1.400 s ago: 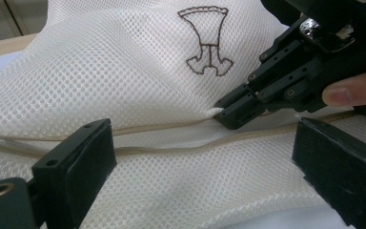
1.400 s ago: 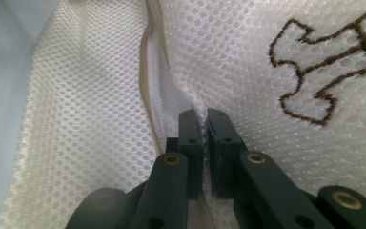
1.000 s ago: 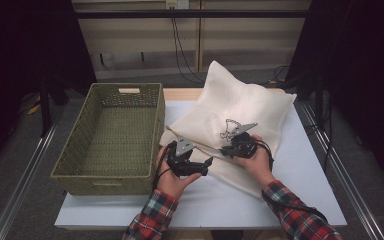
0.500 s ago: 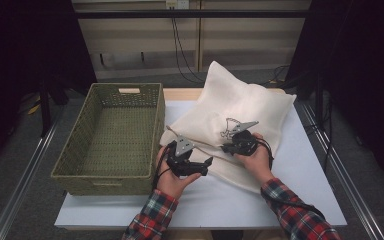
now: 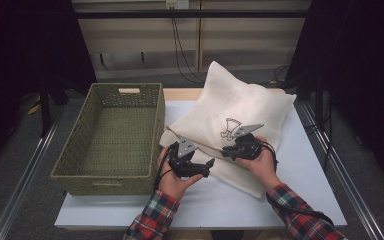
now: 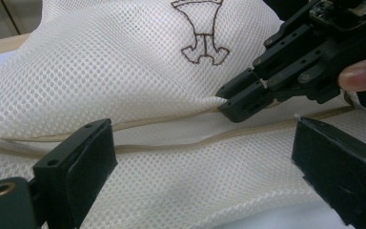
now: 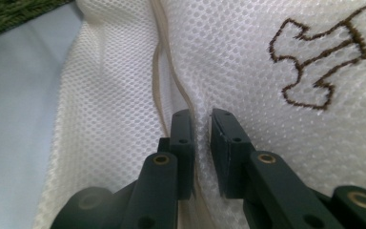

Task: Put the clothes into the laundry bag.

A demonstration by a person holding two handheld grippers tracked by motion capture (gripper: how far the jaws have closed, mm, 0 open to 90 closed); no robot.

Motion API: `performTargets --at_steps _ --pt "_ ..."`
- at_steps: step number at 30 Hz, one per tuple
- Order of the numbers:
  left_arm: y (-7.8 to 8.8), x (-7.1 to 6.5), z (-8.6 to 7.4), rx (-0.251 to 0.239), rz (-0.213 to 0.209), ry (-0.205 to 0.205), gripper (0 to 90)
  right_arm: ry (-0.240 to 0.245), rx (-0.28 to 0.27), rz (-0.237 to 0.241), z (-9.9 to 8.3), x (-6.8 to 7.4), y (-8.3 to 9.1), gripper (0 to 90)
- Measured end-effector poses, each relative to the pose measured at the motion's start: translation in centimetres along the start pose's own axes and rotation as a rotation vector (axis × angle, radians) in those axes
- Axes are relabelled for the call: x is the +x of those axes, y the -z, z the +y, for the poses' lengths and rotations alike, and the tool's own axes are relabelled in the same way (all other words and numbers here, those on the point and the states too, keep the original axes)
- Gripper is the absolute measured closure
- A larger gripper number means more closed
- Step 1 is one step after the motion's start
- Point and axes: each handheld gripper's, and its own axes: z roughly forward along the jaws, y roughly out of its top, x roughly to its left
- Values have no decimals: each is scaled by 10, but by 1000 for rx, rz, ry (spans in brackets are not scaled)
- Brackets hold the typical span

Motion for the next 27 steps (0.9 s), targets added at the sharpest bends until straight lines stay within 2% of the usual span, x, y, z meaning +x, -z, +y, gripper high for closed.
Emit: performTargets --at_steps 1,7,9,16,22,27 --pt "0 0 0 -3 -4 1 76 4 2 14 -1 0 2 784" --pt "-1 -2 1 -3 -8 -7 76 16 4 -13 -7 2 13 745" --pt "-2 -2 1 -3 -10 -4 76 17 4 0 -9 2 16 733" --pt "-2 -2 3 -6 -10 -9 76 32 23 -30 -12 1 17 869" --pt "-2 -2 3 -9 -10 -1 75 12 22 9 -9 5 9 891" --pt "-1 -1 2 -5 -15 -6 75 -16 25 17 -7 8 2 893"
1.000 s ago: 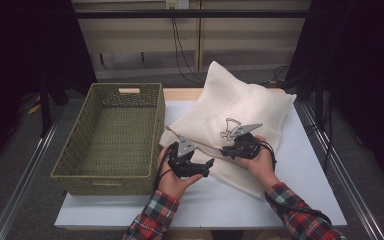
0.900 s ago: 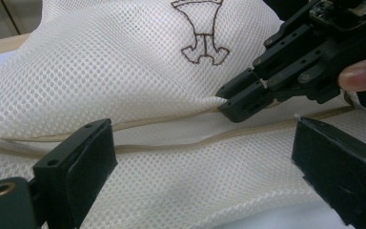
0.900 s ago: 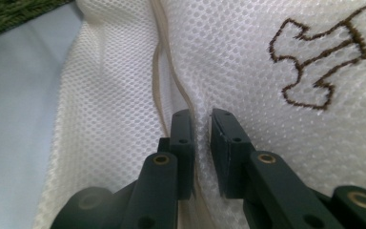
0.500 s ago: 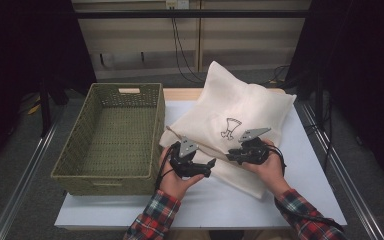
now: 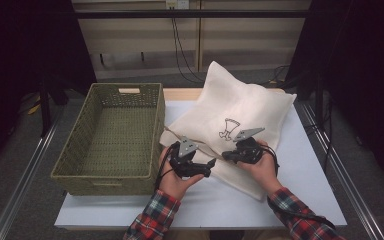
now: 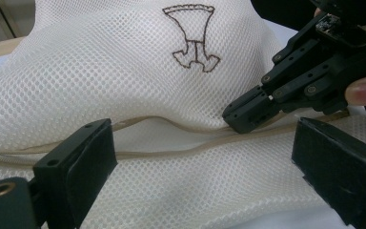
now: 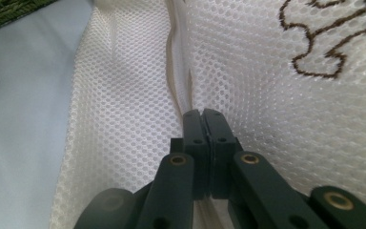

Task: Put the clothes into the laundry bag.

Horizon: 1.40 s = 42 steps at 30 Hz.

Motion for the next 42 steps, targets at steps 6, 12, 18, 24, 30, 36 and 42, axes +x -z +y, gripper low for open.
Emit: performTargets --at_steps 6,12,18,24,30,36,42 --pt "1 1 0 -5 5 9 75 11 -3 6 -1 -1 1 884" --pt "1 2 -1 -3 1 16 74 14 -21 -4 -1 -2 8 797" --pt "2 3 -1 -11 0 23 68 0 -34 -17 -2 -5 16 629" --pt "2 2 0 -6 0 18 68 -6 -56 -13 -1 -4 26 423" --pt "2 1 1 -16 -8 32 67 6 -90 4 -3 -1 42 313" --pt "2 0 0 -14 -10 34 66 12 -107 -12 -11 -4 60 259" --pt "3 -1 1 -18 -20 38 62 3 -119 -37 -20 -10 75 226"
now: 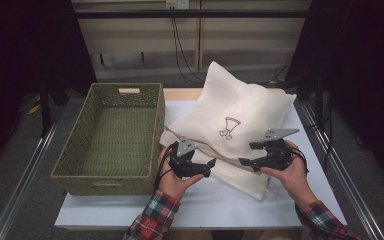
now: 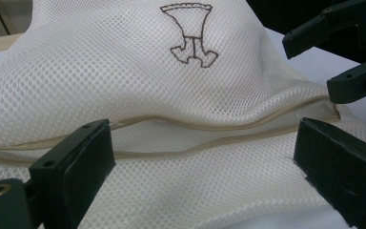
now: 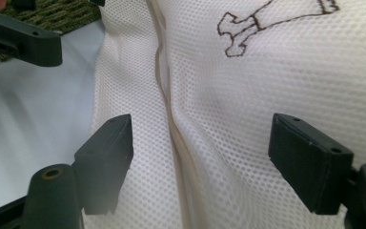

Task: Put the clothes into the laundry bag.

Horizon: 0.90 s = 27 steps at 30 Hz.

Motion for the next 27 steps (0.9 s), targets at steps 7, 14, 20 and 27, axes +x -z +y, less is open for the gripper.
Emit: performTargets --at_steps 7,14,20,27 --pt "2 1 0 -5 -5 11 48 -15 -5 -4 -8 -3 11 187" --pt "3 2 1 -10 -28 13 32 -19 -32 -9 -11 -3 20 165" --pt "7 3 5 -18 -30 18 24 -14 -43 -16 -10 -1 32 149" --pt "12 4 9 -35 -21 20 21 -33 -69 -15 -10 -3 48 132"
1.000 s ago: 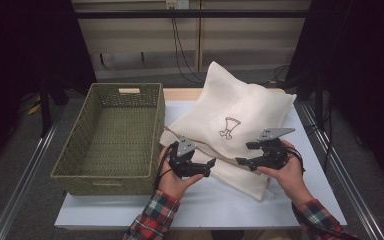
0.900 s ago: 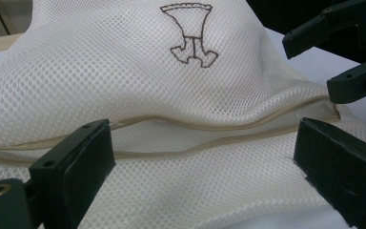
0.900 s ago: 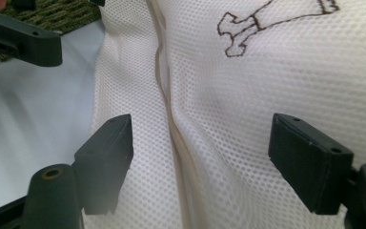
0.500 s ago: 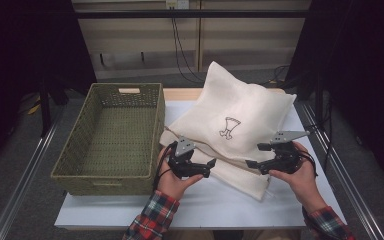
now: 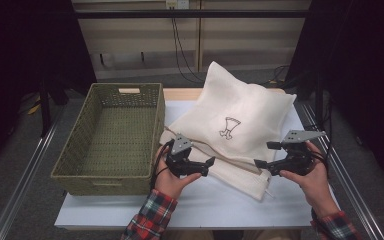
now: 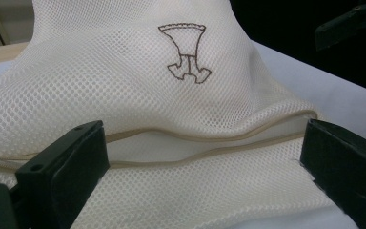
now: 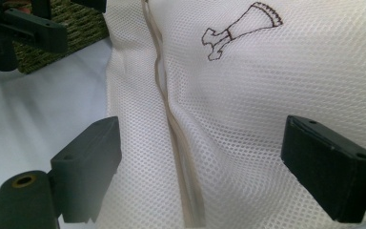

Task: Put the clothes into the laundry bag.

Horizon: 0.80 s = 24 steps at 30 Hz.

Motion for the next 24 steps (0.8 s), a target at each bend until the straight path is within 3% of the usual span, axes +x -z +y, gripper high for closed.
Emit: performTargets --at_steps 12,24 --pt "6 1 6 -14 -1 4 22 2 4 -18 -4 -4 10 126" --pt "6 0 8 -30 -30 5 22 -6 -17 -38 -7 -14 27 122"
